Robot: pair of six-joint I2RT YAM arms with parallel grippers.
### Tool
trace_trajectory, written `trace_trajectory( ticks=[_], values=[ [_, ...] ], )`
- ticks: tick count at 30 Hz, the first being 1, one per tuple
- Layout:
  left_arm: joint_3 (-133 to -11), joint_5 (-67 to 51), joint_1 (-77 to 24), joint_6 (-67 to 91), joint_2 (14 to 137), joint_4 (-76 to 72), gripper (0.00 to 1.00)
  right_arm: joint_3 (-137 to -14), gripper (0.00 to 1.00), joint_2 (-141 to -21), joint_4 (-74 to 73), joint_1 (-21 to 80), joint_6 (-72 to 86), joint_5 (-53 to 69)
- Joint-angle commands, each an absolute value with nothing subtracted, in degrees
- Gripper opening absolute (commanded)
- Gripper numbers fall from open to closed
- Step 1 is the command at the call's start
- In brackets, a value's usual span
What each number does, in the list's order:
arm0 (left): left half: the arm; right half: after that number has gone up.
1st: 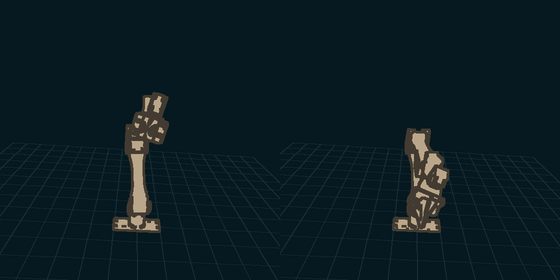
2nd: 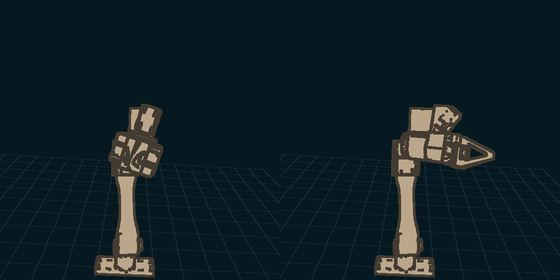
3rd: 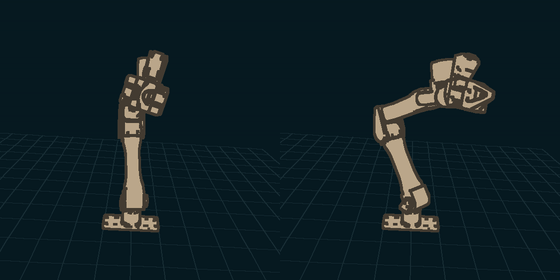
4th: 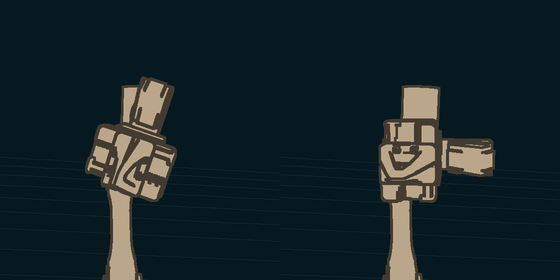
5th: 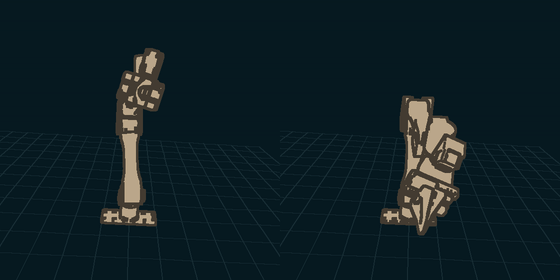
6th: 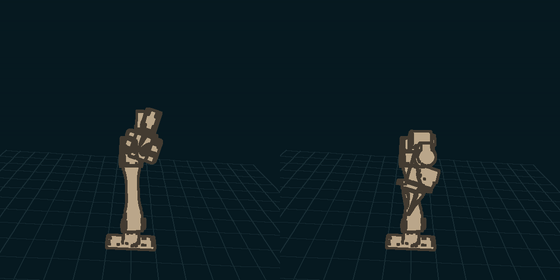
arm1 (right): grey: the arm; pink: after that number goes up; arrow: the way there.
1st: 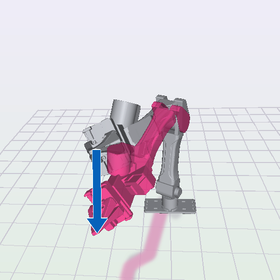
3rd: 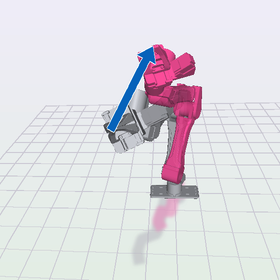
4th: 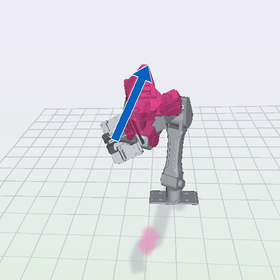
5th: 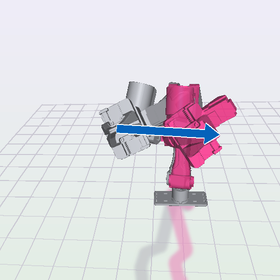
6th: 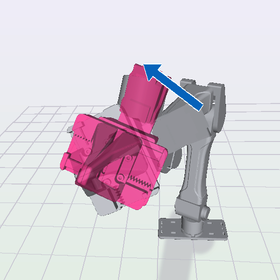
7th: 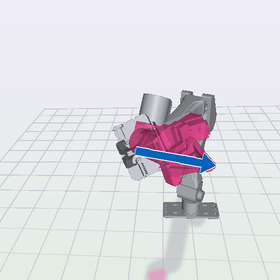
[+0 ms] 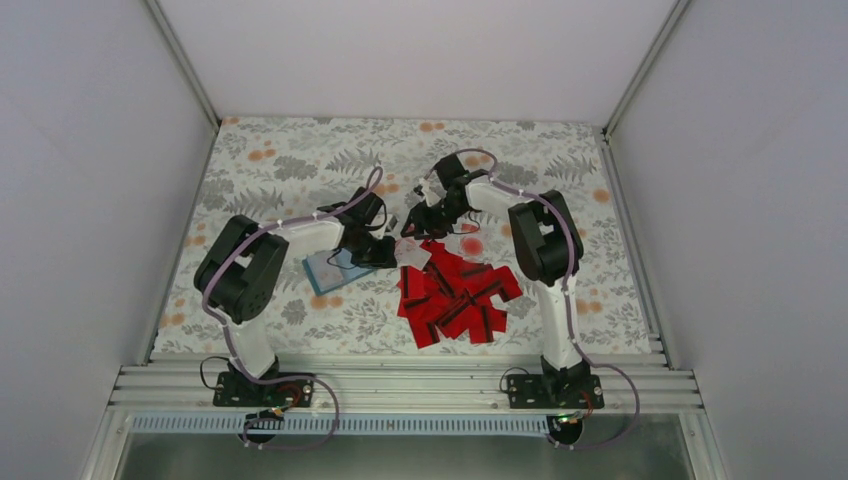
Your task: Put the credit cards into the card holder
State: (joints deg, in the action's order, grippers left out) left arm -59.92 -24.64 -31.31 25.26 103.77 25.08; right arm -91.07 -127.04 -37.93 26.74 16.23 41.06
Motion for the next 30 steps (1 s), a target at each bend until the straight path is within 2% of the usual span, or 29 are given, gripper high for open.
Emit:
trace_trajectory(
  ticks=[1, 13, 30],
  values=[
    [-61.5, -24.8, -31.6, 24.0, 106.0, 24.0, 0.05, -90.7, 0.48, -127.6, -37.9, 26.4, 14.1, 40.7],
    [-64.5, -24.3, -31.6, 22.9, 111.3, 23.6, 0.03, -83.3, 0.47, -124.2, -38.1, 26.4, 12.0, 45.2],
    [-63.2, -25.6, -31.4, 22.1, 112.2, 21.2, 0.02, -79.2, 0.46, -122.4, -30.3, 26.4, 21.6, 60.5]
  ],
)
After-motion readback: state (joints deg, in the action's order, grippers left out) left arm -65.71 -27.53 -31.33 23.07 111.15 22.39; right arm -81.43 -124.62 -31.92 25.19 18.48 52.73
